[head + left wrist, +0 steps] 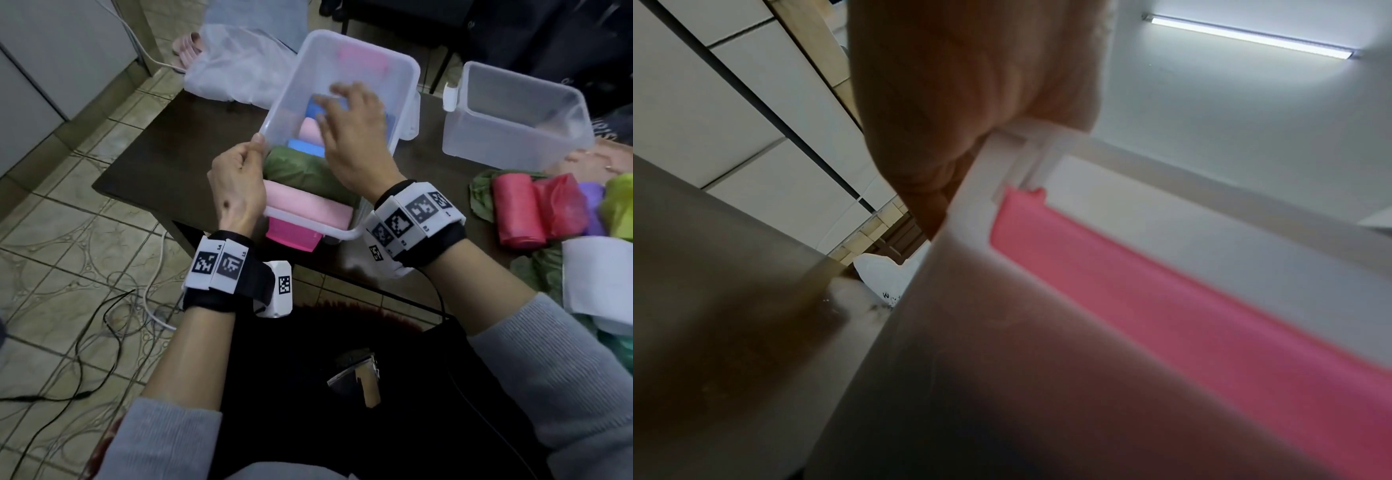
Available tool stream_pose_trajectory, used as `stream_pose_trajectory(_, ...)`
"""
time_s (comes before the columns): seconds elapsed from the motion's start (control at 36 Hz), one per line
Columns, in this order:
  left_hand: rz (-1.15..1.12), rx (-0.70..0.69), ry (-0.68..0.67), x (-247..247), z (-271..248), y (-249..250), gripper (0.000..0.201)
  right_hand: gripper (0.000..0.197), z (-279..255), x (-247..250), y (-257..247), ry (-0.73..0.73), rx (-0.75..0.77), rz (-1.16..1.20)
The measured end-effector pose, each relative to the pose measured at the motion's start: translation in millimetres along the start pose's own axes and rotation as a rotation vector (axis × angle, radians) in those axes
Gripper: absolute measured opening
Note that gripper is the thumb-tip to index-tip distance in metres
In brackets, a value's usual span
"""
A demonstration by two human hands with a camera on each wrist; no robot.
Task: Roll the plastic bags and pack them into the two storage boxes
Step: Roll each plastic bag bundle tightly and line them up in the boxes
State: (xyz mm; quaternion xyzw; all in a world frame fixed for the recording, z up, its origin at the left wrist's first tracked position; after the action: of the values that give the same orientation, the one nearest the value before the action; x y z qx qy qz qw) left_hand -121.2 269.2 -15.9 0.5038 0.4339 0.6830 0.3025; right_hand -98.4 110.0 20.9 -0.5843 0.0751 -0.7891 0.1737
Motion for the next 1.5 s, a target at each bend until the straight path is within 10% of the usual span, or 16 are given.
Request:
stream_pose_trajectory(0.14, 0.039, 0.011, -0.025, -5, 5, 1, 0.047, 0.067, -20, 13, 36, 0.069, -0.429, 0.231)
stream_pose_trajectory(0.33, 0.115, 0.049, -0.058, -13, 15, 1, 0.055, 0.069, -37, -3, 59, -0.146, -0.658, 0.566)
stream_pose_trajectory(0.89, 0.255, 0.022, -0.042, -22, 23, 12, 0.038, 0.046, -27, -17, 78, -0.061, -0.656, 0.586)
stream_pose_trajectory(1.14, 0.062, -0.604, 0.164, -35, -26, 80, 0.034, 0.037, -65, 16, 145, 0.011, -0.698, 0.338)
stream_pose_trajectory(1.28, -0.057, -0.89, -0.173, -105, -110, 103, 0.03, 0.038, -95, 44, 200, 0.092, -0.839, 0.047)
stream_pose_trajectory(1.42, 0.406, -0.632, -0.681, -187, -152, 44, 0.05, 0.055, -124, 60, 237, 0.064, -1.022, -0.159)
stream_pose_trajectory(1.5, 0.646, -0.577, -0.761, -206, -154, 11, 0.067, 0.058, -134, 59, 251, 0.034, -1.096, -0.139)
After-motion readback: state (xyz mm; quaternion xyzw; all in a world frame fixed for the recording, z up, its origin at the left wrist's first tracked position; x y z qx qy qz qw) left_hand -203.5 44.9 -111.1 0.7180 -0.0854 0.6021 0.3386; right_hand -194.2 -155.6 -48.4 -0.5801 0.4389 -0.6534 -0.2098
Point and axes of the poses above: each hand's wrist, its own z-axis towards the middle knuckle, its own x-axis out of the back of the hand, y = z × x, the point moved 6 cm from there along z, towards the middle knuckle, and after that the axes turned 1 degree about z, right-handed, at the moved point
